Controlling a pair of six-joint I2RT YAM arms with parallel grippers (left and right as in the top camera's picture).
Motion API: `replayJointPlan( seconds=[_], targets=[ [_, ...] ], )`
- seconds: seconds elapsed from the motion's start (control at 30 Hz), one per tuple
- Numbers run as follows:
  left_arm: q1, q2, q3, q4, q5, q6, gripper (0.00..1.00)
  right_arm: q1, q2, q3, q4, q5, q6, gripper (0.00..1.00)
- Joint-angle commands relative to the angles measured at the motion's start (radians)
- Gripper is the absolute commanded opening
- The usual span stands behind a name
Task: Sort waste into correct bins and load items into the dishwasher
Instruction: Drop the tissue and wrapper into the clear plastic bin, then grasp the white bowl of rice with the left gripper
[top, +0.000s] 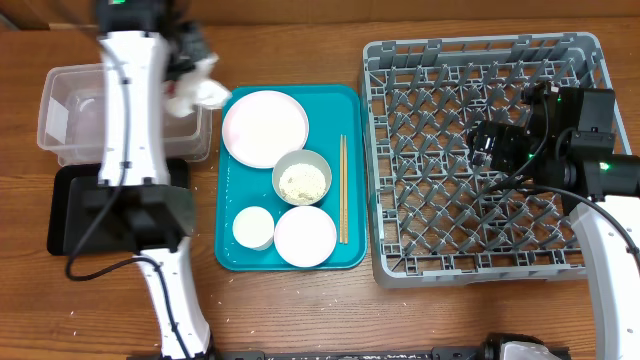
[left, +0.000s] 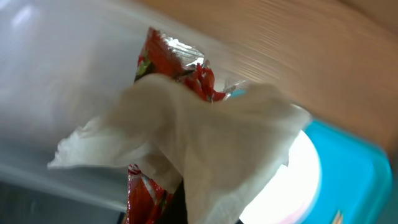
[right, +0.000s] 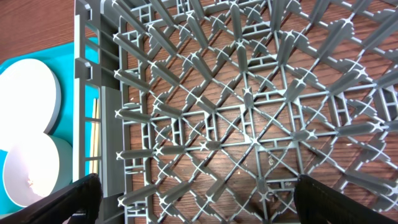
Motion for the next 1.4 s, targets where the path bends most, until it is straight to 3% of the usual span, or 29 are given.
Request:
replayJointPlan(
  seconds=[0.0, 0.13, 0.23, 0.3, 0.43, 0.5, 0.57, 0.6, 0.9, 1.07, 1.23, 1.37],
  targets=[
    [0.100, 0.021, -0.028, 0.005, -0.052, -0.370, 0.04, -0.003, -0.002, 0.019, 0.006, -0.008, 0.003, 1.00],
    [0.179, 0.039, -0.105, 0.079, -0.051, -0.578, 0.06, -0.003, -0.002, 0.019, 0.009, -0.008, 0.003, 1.00],
    [0.207, 0.054, -0.188, 0.182, -0.043, -0.599, 0.08, -0.003, -0.002, 0.019, 0.008, -0.009, 0.003, 1.00],
    [0.213, 0.065, -0.227, 0.231, -0.043, -0.599, 0.14, -0.003, -0.002, 0.019, 0.008, -0.009, 0.003, 1.00],
    [0.213, 0.093, -0.244, 0.274, -0.044, -0.586, 0.53, -0.003, -0.002, 0.019, 0.008, -0.009, 0.003, 1.00],
    [0.213, 0.090, -0.242, 0.294, -0.043, -0.539, 0.79, -0.003, -0.002, 0.019, 0.008, -0.008, 0.003, 1.00],
    [0.213, 0.074, -0.227, 0.313, -0.019, -0.453, 0.96, -0.003, -0.002, 0.019, 0.008, -0.008, 0.003, 1.00],
    [0.213, 0.066, -0.213, 0.312, -0.002, -0.416, 0.99, -0.003, -0.002, 0.019, 0.008, -0.008, 0.003, 1.00],
    [0.210, -0.078, 0.027, 0.158, 0.278, 0.096, 0.99, -0.003, -0.002, 0.019, 0.009, -0.008, 0.003, 1.00],
    [0.198, -0.206, 0.047, 0.049, 0.307, 0.166, 0.96, -0.003, -0.002, 0.019, 0.009, -0.008, 0.003, 1.00],
    [0.171, -0.290, 0.047, -0.160, 0.307, 0.231, 0.95, -0.003, -0.002, 0.019, 0.010, -0.008, 0.003, 1.00],
    [0.100, -0.308, -0.009, -0.193, 0.407, 0.372, 0.91, -0.003, -0.002, 0.019, 0.024, -0.008, 0.003, 1.00]
  ],
)
